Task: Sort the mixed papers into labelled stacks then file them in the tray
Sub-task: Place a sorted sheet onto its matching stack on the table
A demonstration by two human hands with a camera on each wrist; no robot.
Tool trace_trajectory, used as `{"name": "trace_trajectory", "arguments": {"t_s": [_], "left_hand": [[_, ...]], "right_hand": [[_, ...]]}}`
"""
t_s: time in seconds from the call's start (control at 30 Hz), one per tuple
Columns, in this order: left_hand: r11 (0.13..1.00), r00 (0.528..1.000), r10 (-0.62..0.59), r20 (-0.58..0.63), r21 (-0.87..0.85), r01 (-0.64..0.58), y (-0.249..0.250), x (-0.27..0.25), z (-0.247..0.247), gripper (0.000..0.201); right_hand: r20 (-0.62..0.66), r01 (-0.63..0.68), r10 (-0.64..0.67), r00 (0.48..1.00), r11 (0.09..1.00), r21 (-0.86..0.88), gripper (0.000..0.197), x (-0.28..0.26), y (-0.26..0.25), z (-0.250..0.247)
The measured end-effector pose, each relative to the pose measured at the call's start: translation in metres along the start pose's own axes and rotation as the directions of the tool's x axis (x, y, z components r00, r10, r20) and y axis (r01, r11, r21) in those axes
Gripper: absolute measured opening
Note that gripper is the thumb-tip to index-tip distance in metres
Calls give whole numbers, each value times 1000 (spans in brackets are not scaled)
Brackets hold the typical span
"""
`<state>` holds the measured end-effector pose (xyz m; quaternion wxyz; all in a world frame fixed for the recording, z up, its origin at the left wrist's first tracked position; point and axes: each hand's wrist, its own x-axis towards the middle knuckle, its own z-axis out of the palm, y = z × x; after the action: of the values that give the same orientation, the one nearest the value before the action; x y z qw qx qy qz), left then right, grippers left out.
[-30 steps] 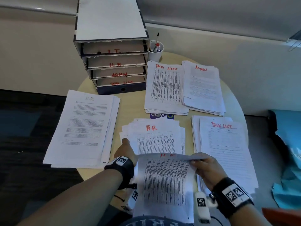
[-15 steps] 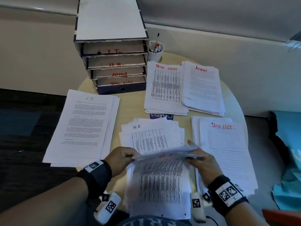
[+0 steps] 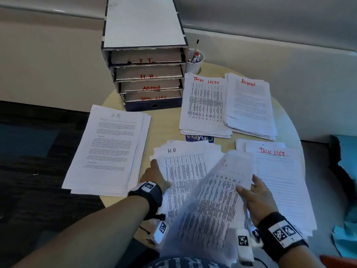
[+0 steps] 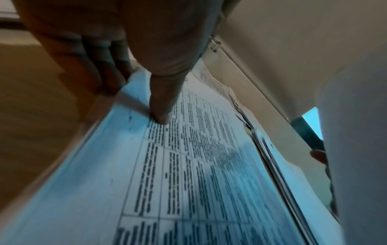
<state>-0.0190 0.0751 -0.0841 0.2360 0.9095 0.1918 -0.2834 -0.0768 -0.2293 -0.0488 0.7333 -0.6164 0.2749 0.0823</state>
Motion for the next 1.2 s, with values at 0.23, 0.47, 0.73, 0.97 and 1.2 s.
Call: {"name": "trace_trajectory", "arguments": {"t_s": [0.23,0.47,0.73,0.97,1.2], "left_hand": [[969,993,25,-119,-240,-53,-21,0,-9,45],[951,977,173,-124,-239,-199,-37,-8,-29,33],[814,949,312,50,-529,-240,-40,-23,-42,11],[834,887,420,190,-467,-295,-27,-34,-47,38],[998,997,60,56,-21,-59,-3,-13,-26,71]], "right_hand": [[78,-122,129,988,988,-95,23,-12,-10,1],[181,-61,72,981,996,-65,40,-16,-11,4],[178,-204,193,965,978,48,48,-3,-10,14],[34,72,-65,997,952,-298,41,-7,-20,48],[169,0,-14,986,997,78,58,-13,-16,29]]}}
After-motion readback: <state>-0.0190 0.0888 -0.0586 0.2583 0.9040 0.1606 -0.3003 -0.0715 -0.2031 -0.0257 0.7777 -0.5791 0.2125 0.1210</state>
